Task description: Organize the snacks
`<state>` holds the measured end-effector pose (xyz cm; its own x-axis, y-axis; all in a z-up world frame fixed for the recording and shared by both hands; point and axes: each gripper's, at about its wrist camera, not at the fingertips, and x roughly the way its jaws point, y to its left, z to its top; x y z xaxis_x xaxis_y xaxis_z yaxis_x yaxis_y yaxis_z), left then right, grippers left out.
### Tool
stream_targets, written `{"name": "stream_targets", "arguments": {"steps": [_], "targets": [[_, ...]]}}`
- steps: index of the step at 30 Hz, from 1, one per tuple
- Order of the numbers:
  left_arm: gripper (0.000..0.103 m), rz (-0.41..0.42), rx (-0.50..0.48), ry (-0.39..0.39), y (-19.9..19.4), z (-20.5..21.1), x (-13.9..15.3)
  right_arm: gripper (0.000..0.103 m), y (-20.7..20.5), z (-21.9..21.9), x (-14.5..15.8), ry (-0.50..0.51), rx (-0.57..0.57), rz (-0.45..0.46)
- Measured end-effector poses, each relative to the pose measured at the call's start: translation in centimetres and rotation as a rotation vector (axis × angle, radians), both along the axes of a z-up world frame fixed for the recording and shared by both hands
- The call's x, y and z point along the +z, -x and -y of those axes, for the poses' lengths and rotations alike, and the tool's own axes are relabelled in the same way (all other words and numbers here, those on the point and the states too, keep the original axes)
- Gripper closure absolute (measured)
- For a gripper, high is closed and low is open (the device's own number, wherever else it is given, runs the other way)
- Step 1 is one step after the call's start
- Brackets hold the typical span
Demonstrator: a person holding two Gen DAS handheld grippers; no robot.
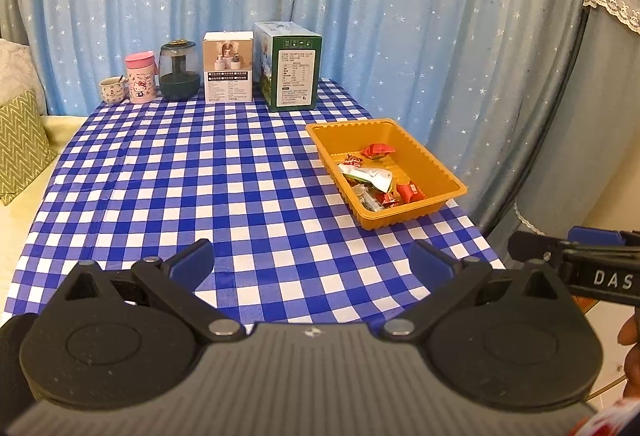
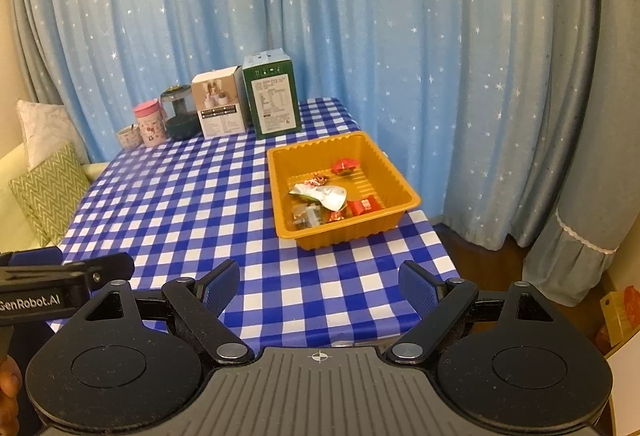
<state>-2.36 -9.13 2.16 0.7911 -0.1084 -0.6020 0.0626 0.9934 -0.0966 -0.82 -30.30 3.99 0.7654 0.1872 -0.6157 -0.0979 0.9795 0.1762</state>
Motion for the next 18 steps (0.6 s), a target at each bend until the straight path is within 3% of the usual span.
{"name": "stream_targets", "arguments": {"steps": [18], "targets": [[0.000, 0.011, -0.003, -0.006, 0.27, -0.15, 0.01, 0.017, 0.26, -0.06, 0.37, -0.009, 0.002, 0.014]]}}
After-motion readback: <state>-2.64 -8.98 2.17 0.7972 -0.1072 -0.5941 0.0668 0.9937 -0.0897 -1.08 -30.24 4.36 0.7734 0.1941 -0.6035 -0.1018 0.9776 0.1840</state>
